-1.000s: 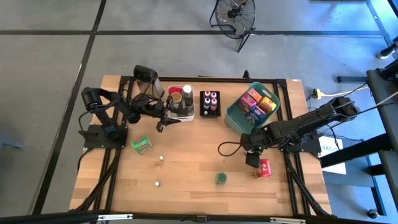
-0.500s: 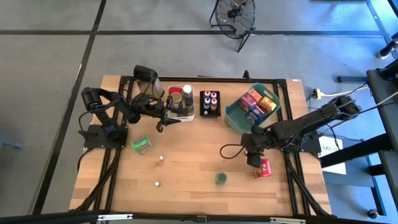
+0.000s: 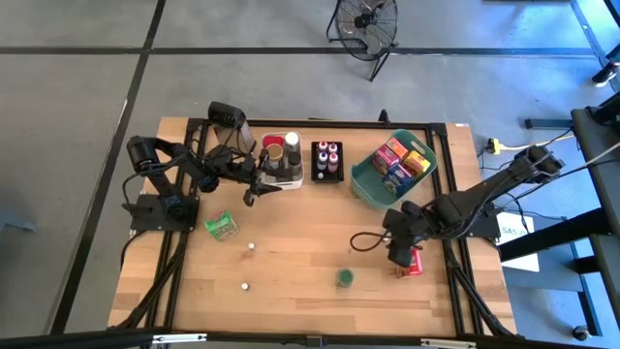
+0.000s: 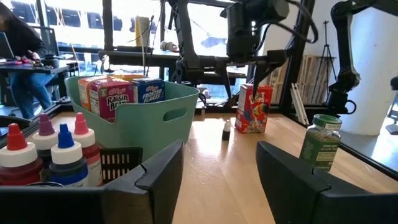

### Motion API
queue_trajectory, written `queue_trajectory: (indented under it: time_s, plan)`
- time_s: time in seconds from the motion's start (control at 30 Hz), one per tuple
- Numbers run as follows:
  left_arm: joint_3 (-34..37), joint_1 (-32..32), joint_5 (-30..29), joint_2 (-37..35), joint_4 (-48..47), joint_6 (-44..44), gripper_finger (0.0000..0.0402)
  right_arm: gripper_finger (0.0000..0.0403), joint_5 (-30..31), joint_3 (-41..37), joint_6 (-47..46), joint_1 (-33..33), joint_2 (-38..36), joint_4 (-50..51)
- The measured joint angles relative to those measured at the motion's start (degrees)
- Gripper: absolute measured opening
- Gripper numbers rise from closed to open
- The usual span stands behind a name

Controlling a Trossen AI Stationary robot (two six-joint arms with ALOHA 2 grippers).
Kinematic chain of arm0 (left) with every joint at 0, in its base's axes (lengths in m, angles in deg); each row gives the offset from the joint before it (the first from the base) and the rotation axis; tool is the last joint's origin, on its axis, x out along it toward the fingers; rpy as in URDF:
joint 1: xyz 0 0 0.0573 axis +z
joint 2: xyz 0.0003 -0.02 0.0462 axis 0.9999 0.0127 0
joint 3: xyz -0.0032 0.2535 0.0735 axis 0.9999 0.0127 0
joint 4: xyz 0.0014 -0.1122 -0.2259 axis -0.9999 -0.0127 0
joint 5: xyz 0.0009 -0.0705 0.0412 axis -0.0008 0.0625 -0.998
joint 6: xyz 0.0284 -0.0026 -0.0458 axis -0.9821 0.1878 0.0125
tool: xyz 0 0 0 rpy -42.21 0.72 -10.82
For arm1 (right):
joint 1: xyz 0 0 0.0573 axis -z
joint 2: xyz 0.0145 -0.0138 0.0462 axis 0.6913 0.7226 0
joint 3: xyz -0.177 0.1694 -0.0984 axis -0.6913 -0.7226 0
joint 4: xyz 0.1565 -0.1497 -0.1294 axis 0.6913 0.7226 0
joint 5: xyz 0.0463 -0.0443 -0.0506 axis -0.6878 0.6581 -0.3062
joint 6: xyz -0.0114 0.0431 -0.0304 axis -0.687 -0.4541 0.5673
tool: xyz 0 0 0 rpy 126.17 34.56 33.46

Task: Pick & Place Kitchen Items
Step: Put the small purple food coloring bottle into the black bin

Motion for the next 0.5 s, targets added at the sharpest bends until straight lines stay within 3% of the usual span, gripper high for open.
queue_trajectory:
  time_s: [0.2,0.5]
  plan:
    - [0.0,0.0,0.0,0.0,0.02,0.02,0.0196,0.025,1.11,-3.26,-4.65,-0.7,0.02,-1.76]
    - [0.0,-0.01,0.0,0.0,0.02,0.02,0.0196,0.025,4.2,-7.25,-4.3,-0.55,0.37,-5.39]
